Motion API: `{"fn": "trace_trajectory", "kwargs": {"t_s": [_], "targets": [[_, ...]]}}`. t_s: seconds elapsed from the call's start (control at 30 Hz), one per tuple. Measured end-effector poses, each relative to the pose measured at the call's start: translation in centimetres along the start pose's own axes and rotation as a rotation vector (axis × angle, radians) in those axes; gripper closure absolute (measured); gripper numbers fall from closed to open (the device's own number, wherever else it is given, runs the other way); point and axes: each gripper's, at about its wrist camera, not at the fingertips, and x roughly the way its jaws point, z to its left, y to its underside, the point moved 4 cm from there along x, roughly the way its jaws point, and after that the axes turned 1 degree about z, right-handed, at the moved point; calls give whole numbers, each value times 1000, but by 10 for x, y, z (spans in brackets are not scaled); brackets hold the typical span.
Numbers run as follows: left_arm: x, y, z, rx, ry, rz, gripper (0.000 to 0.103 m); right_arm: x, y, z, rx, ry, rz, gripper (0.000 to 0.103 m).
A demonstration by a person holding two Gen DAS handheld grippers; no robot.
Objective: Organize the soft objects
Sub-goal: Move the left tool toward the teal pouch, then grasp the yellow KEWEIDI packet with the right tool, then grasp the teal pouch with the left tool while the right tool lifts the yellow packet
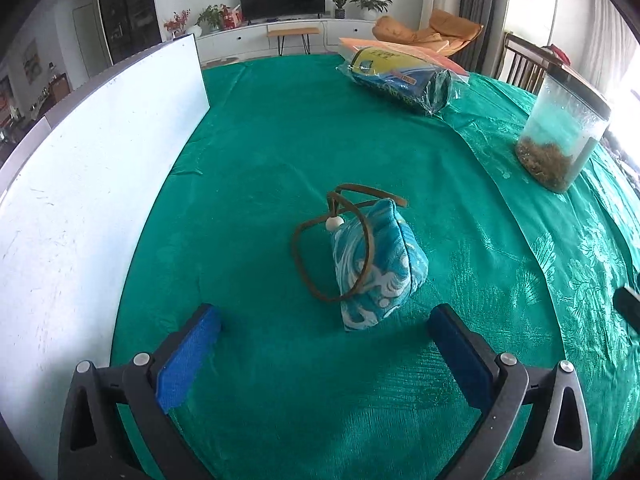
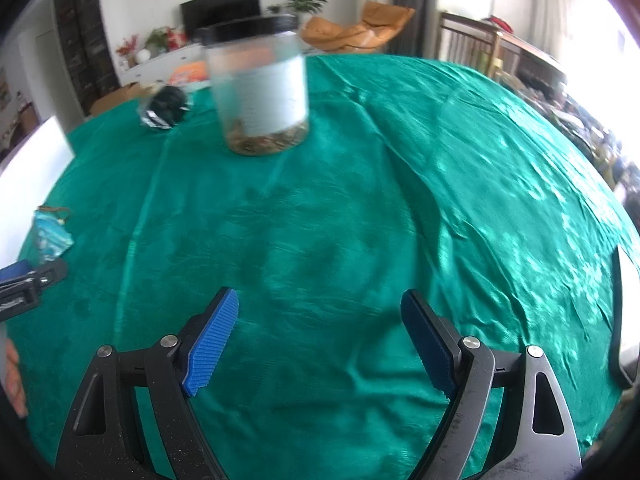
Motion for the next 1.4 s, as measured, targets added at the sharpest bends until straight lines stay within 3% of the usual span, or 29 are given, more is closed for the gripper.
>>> {"fn": "trace_trajectory", "kwargs": {"t_s": [0.1,0.17,0.3,0.43,0.5,0.53,0.6,0.73,0.9,1.03,1.2,1.3,1.4], "targets": [[-1,0,1,-2,2,-2,0,-6,-57,60,-220,-66,-64,18],[0,0,1,-2,3,-3,0,6,-105,92,-302,-91,-77,18],[0,0,1,-3,2,-4,0,80,-190,133,-351,-91,59,18],[0,0,1,-4,2,-5,0,160,-223,152,-315,-65,184,18],[0,0,1,-4,2,-5,0,191,-221,157,-313,-64,236,19],[0,0,1,-4,2,-5,0,197,-218,156,-329,-45,219,23],[0,0,0,-4,0,-5,0,196,-205,152,-351,-42,163,44],[0,0,0,-5,1,-6,0,165,-171,136,-278,-142,167,45],[0,0,-1,-4,0,-6,0,105,-106,105,-241,-170,220,45],[0,0,-2,-4,0,-6,0,62,-58,60,-173,-140,233,45],[1,0,-2,-4,0,-5,0,16,-6,-24,38,-79,195,45],[2,-2,-3,1,7,13,0,16,-8,-78,196,-38,160,45],[4,-8,-3,5,33,55,0,40,-37,-118,309,-75,124,45]]}}
